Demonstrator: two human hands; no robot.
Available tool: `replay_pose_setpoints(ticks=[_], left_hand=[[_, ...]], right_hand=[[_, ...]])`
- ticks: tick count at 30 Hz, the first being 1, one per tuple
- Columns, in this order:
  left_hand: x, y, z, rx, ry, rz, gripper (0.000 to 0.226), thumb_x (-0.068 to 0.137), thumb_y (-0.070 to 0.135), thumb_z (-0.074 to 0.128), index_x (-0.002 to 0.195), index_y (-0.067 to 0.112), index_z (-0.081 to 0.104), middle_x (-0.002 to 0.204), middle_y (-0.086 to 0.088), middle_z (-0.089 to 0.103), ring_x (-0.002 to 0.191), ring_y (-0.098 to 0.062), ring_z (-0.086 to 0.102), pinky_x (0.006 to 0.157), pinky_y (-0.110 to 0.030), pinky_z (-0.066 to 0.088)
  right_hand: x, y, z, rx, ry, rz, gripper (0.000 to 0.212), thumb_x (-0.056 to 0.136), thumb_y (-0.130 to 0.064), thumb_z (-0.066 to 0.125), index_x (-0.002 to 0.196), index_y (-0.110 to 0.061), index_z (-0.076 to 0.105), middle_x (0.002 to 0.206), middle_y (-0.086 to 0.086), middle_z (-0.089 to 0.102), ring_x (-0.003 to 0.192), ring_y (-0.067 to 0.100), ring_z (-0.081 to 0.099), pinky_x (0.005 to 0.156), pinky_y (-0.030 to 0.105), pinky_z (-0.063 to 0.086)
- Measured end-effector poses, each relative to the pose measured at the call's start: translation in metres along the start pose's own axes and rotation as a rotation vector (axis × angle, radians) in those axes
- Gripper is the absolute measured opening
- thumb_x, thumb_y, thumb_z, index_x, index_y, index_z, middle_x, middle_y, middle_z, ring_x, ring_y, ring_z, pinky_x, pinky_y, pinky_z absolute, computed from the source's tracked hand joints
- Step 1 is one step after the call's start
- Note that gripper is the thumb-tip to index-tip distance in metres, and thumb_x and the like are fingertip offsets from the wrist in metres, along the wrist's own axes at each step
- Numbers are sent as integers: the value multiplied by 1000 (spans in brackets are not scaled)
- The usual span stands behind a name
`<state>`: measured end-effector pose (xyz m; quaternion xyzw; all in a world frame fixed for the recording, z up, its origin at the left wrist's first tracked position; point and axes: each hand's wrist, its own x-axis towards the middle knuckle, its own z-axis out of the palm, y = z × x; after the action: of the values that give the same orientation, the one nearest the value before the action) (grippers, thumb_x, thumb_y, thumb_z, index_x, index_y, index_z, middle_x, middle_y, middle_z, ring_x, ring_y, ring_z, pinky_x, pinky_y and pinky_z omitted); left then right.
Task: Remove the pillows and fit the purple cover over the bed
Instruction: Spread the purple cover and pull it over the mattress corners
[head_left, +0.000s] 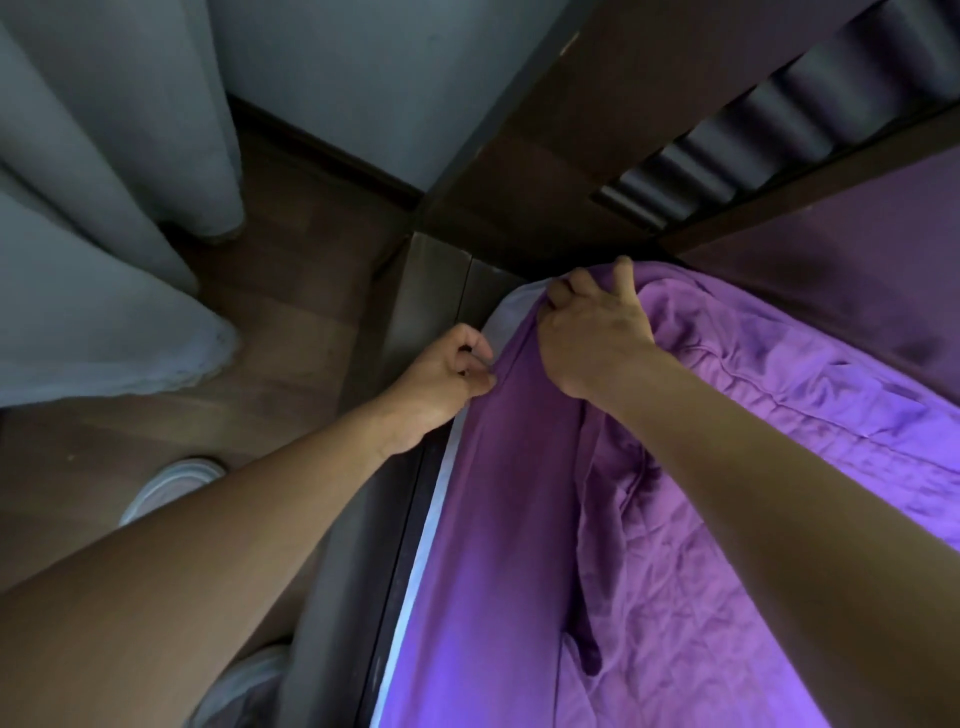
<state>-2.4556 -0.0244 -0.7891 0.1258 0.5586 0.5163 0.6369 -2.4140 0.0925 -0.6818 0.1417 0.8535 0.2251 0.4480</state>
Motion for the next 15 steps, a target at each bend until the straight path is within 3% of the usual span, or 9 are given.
replay_pose_setpoints(ticks=[2,6,10,13,15], left_hand=[[0,-5,1,128,92,117,14,89,1,54,90,14,50,83,-4,59,72,-10,54,65,-21,45],[3,-12,7,572,331,385,18,84,-2,47,82,16,47,71,-3,58,63,-16,54,56,-32,43],[8,-15,2,710,476,375,17,86,1,45,79,16,46,65,-4,55,62,-22,54,53,-35,38],[16,-15,-1,764,468,362,19,87,2,43,79,16,53,68,-4,59,66,-24,56,59,-31,34],[24,-17,-2,788,461,349,22,87,2,42,81,16,59,75,-4,64,72,-23,60,66,-32,39]], right_hand=[[0,-3,2,3,-10,14,46,92,-29,42,137,-18,44,150,5,30,137,28,22,110,60,3],[0,-19,7,-43,-63,40,51,94,-30,37,144,-18,34,156,9,15,142,30,12,107,65,-6],[4,-30,11,-123,-114,83,56,97,-31,25,149,-12,15,158,11,4,144,30,6,105,65,-13],[17,-39,8,-177,-168,110,57,98,-30,20,149,-7,8,158,15,2,143,35,6,104,64,-16],[27,-45,8,-189,-211,112,58,98,-32,21,149,-6,8,157,18,1,143,37,4,105,63,-15]])
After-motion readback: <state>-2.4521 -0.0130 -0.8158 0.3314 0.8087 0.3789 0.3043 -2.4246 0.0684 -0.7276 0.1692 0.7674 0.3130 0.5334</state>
